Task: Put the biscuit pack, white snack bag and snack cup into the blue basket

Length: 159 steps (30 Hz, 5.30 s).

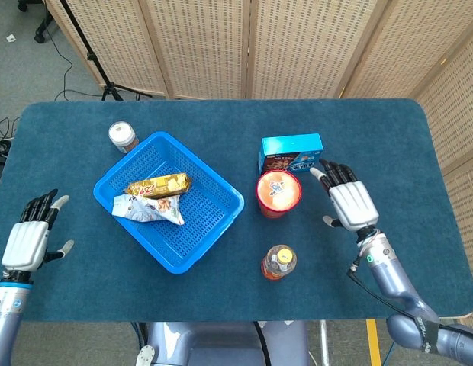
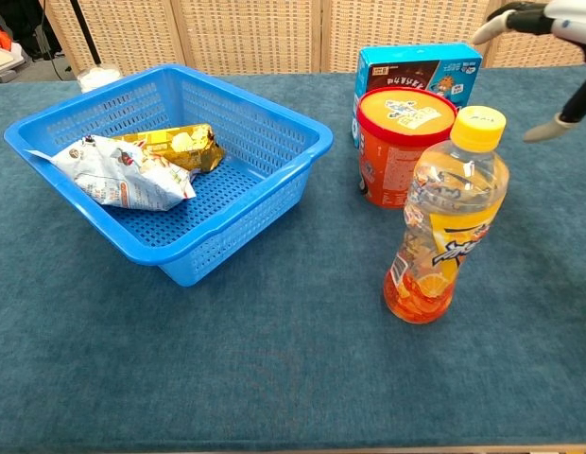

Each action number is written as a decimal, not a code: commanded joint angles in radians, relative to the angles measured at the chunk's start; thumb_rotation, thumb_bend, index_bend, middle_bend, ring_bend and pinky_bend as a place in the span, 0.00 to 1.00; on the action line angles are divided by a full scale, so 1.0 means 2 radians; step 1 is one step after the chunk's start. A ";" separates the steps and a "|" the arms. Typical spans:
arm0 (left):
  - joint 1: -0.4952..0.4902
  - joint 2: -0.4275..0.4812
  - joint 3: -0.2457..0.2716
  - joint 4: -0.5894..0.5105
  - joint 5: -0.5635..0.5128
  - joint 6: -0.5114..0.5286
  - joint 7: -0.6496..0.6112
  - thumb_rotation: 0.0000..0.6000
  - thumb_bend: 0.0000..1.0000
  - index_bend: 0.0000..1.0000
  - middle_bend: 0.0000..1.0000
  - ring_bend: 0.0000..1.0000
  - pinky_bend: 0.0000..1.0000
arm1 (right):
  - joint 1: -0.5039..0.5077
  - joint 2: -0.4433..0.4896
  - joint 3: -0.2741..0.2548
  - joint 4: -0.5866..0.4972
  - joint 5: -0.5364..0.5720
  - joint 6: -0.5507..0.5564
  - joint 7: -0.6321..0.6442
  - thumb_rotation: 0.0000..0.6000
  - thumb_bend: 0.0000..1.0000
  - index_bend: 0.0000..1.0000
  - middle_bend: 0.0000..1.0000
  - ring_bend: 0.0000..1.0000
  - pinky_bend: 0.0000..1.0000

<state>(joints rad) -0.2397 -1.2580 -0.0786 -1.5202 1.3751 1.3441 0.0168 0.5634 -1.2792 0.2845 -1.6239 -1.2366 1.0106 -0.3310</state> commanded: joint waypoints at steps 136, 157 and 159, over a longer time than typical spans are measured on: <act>-0.024 -0.007 0.008 0.031 -0.016 -0.084 -0.050 1.00 0.27 0.04 0.00 0.00 0.07 | 0.254 0.033 -0.029 -0.081 0.295 -0.014 -0.207 1.00 0.21 0.68 0.37 0.34 0.44; -0.027 0.003 0.014 0.024 -0.004 -0.093 -0.075 1.00 0.27 0.04 0.00 0.00 0.07 | 0.342 0.032 0.004 -0.154 0.397 0.050 -0.289 1.00 0.21 0.68 0.37 0.35 0.45; -0.027 0.005 0.016 0.022 -0.001 -0.093 -0.076 1.00 0.27 0.04 0.00 0.00 0.07 | 0.351 0.024 0.005 -0.163 0.405 0.061 -0.298 1.00 0.21 0.68 0.36 0.35 0.45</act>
<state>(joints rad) -0.2927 -1.2494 -0.0477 -1.4755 1.3730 1.1590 -0.1351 1.2530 -1.2197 0.2897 -1.9383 -0.4371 1.1192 -0.9155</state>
